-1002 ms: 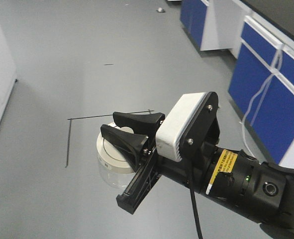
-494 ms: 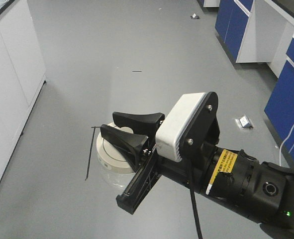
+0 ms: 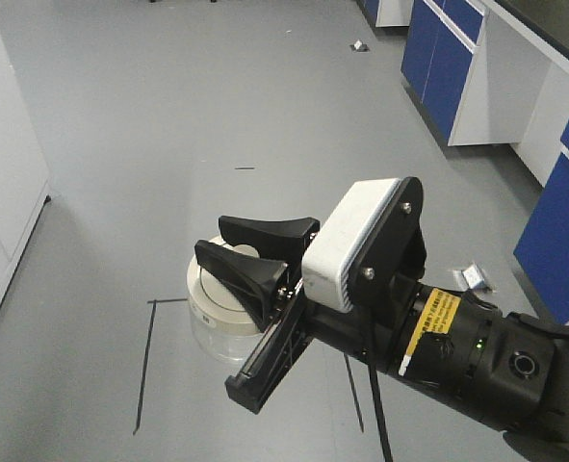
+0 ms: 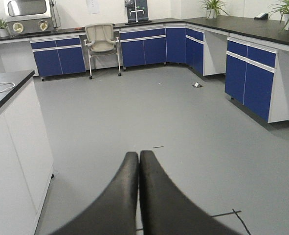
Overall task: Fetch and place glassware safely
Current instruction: 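Hold the jar in the right gripper while the base turns and drives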
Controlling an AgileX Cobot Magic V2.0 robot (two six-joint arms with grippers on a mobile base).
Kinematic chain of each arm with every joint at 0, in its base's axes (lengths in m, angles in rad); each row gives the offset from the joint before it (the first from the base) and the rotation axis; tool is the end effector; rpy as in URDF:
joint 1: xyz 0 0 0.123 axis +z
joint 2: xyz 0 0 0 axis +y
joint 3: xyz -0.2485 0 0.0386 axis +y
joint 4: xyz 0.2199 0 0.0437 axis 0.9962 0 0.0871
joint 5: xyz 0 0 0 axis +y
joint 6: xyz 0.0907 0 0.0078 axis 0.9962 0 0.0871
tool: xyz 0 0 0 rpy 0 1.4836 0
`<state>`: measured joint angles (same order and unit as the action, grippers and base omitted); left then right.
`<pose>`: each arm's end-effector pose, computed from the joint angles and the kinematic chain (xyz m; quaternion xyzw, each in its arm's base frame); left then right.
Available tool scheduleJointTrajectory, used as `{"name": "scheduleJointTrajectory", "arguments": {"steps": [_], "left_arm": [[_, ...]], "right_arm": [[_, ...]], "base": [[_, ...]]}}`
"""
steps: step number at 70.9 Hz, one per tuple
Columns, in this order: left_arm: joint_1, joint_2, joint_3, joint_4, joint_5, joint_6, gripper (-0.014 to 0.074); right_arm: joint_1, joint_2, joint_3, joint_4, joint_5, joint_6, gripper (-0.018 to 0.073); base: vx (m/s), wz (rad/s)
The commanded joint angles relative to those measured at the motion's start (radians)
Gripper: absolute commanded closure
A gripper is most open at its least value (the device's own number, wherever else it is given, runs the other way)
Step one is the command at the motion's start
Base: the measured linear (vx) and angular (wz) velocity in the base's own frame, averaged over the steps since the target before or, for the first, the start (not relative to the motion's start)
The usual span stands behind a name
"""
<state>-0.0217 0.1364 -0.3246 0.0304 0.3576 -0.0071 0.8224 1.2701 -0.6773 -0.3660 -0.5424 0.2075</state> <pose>0.0576 -0.0003 0.2715 0.0122 0.7354 0.0038 0.6775 0.1643 0.2016 0.2857 -0.3741 0.5972 0.3077 0.6393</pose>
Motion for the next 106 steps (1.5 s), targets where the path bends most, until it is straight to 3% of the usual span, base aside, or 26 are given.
{"name": "scheduleJointTrajectory", "arguments": {"steps": [1,106], "left_arm": [[-0.005,0.009,-0.025,-0.006,-0.073,-0.007,0.0603],[-0.005,0.009,-0.025,-0.006,-0.072,-0.007,0.0603]], "right_arm": [[-0.001,-0.032,-0.032,0.014,-0.098,-0.008,0.0563],[-0.001,-0.032,-0.032,0.014,-0.098,-0.007,0.0563]], "base": [[0.44,-0.03],[0.5,0.06]]}}
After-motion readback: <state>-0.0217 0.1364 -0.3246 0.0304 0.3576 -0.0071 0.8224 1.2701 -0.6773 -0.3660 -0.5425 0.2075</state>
